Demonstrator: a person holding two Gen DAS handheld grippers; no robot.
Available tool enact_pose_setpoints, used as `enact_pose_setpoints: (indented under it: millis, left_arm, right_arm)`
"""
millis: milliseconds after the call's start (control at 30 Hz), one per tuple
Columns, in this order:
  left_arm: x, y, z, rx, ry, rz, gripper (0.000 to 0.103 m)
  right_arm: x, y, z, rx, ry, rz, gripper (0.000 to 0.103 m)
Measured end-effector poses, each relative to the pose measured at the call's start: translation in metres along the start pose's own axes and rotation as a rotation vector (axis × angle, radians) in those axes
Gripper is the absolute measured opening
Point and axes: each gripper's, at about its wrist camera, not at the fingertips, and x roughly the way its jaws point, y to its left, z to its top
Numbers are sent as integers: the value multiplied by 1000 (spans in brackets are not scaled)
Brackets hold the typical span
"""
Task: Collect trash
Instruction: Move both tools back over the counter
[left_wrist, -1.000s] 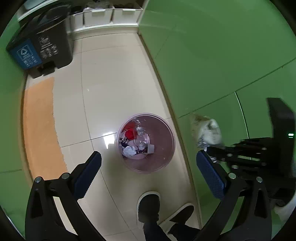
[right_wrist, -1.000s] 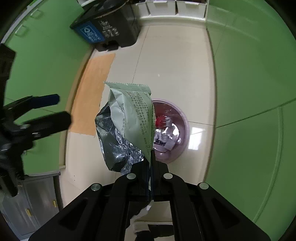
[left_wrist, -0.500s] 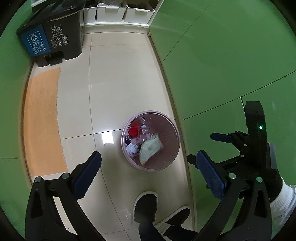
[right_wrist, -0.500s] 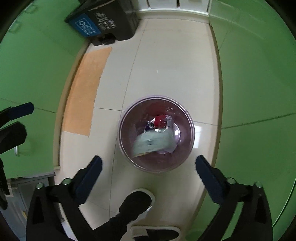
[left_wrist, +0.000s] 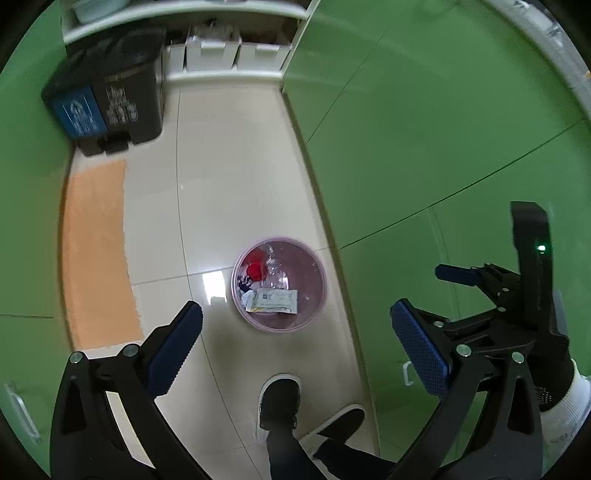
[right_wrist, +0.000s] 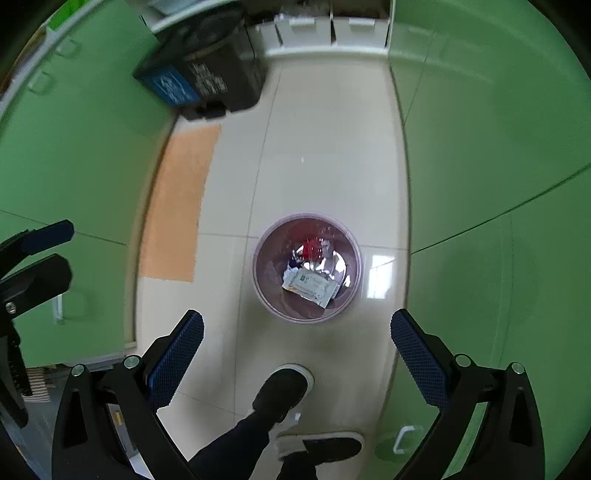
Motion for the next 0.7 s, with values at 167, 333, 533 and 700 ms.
enact_pose_setpoints:
  millis: [167, 333, 533, 700]
  left_arm:
    - [-90, -39, 16, 25, -47, -1, 100]
    - [-171, -93, 32, 101, -84, -20, 100]
    - [-237, -170, 50, 226, -119, -69, 100]
    - [-265, -245, 64, 354, -150, -139, 100]
  right_arm:
    - [-117, 18, -1, 12, -85, 4, 97]
    - [-236, 32, -8, 30, -193, 6, 97]
    - [-347, 10, -32, 95, -308, -40, 97]
    - [-409, -39, -66, 205, -394, -110, 97]
